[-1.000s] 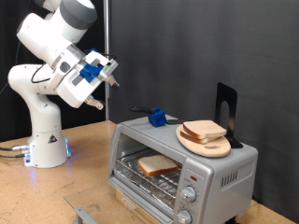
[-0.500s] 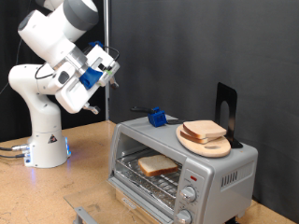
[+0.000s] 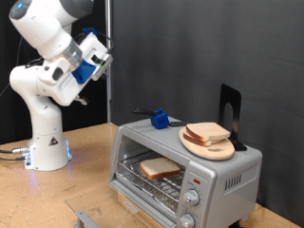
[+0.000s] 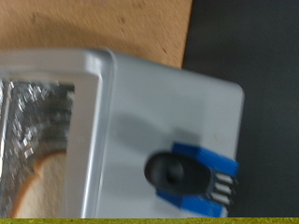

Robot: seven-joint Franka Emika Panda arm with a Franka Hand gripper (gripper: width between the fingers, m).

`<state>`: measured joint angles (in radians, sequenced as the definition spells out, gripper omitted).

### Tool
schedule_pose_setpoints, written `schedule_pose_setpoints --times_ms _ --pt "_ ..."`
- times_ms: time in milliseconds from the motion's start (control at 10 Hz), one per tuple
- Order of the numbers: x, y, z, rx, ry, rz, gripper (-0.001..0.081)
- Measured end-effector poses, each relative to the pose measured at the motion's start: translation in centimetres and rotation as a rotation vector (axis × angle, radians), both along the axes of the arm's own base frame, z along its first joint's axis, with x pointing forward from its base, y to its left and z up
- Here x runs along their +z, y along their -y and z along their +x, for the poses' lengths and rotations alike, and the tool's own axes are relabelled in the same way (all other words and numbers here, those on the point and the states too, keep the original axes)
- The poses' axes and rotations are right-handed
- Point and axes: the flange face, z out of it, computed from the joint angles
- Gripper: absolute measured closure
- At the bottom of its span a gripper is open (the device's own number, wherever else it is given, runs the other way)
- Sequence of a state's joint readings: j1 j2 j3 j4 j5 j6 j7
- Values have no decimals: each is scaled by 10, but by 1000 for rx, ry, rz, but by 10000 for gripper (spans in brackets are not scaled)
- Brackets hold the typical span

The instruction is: Make a piece of toast with the oven

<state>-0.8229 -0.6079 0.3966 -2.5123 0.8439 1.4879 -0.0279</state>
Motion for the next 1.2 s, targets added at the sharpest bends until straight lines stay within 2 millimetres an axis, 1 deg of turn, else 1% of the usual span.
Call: schedule_pose_setpoints --times_ms 200,300,600,700,800,900,1000,1100,1200 --pt "6 11 2 -44 76 56 -2" --pt "5 13 4 -70 97 58 -2" --pt "-1 14 4 -108 109 49 -2" --pt "0 14 2 -112 92 105 -2" --pt "3 21 0 -142 95 203 -2" --pt "3 35 -3 -178 101 299 -2" --pt "-2 53 -4 -221 118 364 -2" --pt "-11 69 -3 -261 155 406 -2" --pt "-25 80 -2 -279 189 411 -2"
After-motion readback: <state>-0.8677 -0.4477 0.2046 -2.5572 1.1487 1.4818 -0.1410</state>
